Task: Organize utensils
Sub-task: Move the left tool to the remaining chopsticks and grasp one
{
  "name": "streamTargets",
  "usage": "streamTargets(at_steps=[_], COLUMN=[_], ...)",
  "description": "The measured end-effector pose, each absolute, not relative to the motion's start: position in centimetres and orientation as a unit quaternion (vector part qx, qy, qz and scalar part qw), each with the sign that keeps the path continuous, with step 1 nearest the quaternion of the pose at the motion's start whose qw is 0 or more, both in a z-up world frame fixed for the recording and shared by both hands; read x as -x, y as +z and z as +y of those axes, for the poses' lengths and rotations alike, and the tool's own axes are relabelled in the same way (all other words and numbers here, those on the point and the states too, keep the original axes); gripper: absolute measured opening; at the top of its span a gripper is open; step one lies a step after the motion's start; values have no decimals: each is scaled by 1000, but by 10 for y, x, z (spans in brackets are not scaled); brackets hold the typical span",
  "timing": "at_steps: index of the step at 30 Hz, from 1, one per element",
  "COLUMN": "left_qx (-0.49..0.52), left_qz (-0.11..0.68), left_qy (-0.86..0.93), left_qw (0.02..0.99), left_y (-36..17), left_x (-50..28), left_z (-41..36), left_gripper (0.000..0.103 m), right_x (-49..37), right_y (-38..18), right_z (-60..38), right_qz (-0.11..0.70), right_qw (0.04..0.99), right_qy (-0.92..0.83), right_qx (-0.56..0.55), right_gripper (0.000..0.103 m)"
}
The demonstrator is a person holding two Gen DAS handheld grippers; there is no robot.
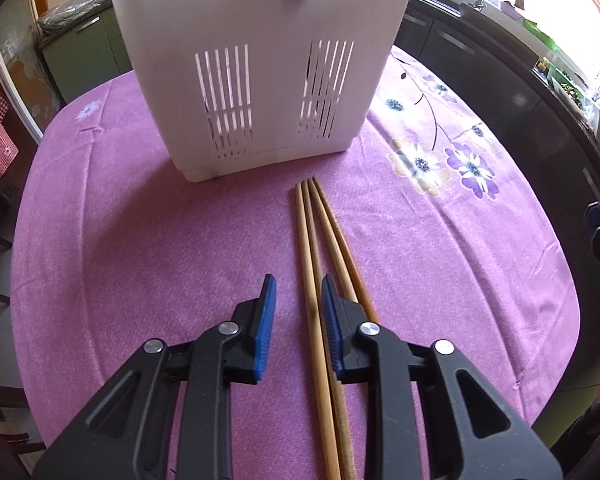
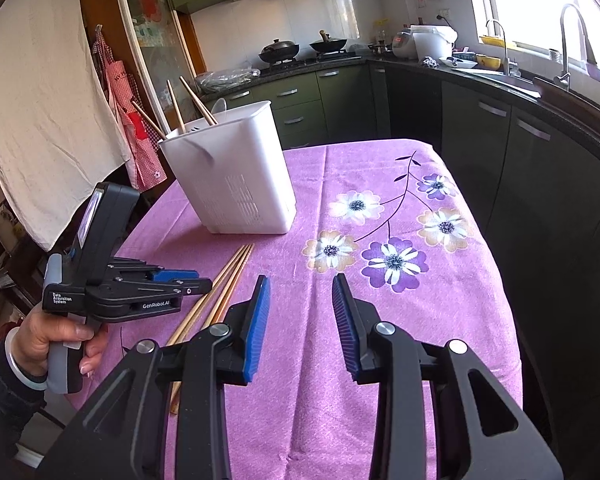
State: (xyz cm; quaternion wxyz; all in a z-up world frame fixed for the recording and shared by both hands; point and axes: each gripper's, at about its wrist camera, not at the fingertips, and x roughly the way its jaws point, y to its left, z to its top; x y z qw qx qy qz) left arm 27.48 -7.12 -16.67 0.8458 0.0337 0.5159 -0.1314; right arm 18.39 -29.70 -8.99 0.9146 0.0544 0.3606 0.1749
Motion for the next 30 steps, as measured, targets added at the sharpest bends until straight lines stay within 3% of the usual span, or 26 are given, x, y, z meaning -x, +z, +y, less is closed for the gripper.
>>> streamTargets(at_steps=[3, 15, 20, 23, 30], left_qx=[-40, -22, -37, -31, -28], left_qz=[523, 540, 544, 550, 551], left_qy=[-131, -139, -124, -120, -114], left_qw=[842, 830, 829, 826, 826], left_y=[-169, -174, -176, -176, -177], left_x=[-276, -289, -292, -298, -296], left_z=[-73, -73, -75, -69, -62], left_gripper=[17, 16, 9, 9, 6], right_x=[-185, -185, -186, -185, -186], right_y=[-91, -94, -94, -94, -97], right_z=[-298, -298, -298, -297, -289], right_qz=[363, 368, 368, 369, 374], right_qw=[913, 911, 910, 910, 906], right_qy=[174, 177, 178, 180, 188], right_qx=[-56, -60, -60, -60, -54], right_gripper=[33, 33, 33, 41, 41])
